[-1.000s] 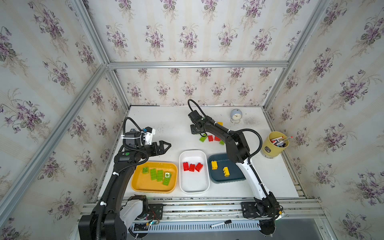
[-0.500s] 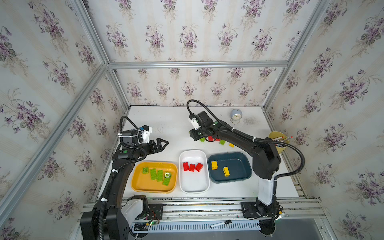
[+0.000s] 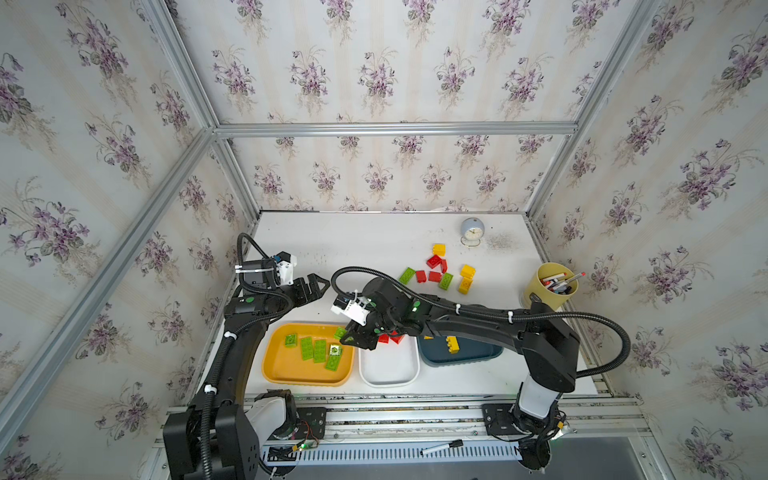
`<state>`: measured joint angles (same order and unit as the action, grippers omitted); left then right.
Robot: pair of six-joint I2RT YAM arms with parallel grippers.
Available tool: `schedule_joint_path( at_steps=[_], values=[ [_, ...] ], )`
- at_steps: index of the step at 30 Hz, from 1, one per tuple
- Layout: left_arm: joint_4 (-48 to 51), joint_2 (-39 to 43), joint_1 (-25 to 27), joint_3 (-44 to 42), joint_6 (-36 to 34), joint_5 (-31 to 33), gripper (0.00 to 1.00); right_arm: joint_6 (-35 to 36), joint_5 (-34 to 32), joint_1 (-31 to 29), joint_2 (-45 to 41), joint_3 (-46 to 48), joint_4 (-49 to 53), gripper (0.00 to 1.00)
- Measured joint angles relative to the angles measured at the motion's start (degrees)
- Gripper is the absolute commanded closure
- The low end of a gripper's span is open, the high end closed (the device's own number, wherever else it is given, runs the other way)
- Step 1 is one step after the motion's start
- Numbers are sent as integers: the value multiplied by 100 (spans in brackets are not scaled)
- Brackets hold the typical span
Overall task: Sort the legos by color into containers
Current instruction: 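Carry the lime-green brick with the right gripper and release it into the yellow tray, then move the right gripper back over the brick pile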
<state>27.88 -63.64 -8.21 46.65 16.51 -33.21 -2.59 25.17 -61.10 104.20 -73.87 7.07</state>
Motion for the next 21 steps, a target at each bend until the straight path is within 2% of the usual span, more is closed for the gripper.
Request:
schedule_joint_path(
  at_steps=[3, 7, 11, 12, 15, 21],
  values=[
    [0, -4, 0, 0, 37, 42, 1, -42, 186, -151, 402, -234, -229, 71],
    [-7, -22, -2, -13, 57, 57, 1, -164, 455, -267, 903, -573, -601, 63],
    [2, -59, -2, -72, 63, 55, 1, -354, 671, -302, 1202, -675, -820, 43],
    [2, -76, -2, -85, 72, 50, 1, -363, 715, -302, 1237, -675, -841, 41],
    [-2, -122, -2, -87, 74, 33, 1, -439, 754, -306, 1250, -664, -861, 34],
    [-2, -160, -4, -63, 81, -70, 1, -396, 732, -195, 732, -385, -756, 28]
  ],
)
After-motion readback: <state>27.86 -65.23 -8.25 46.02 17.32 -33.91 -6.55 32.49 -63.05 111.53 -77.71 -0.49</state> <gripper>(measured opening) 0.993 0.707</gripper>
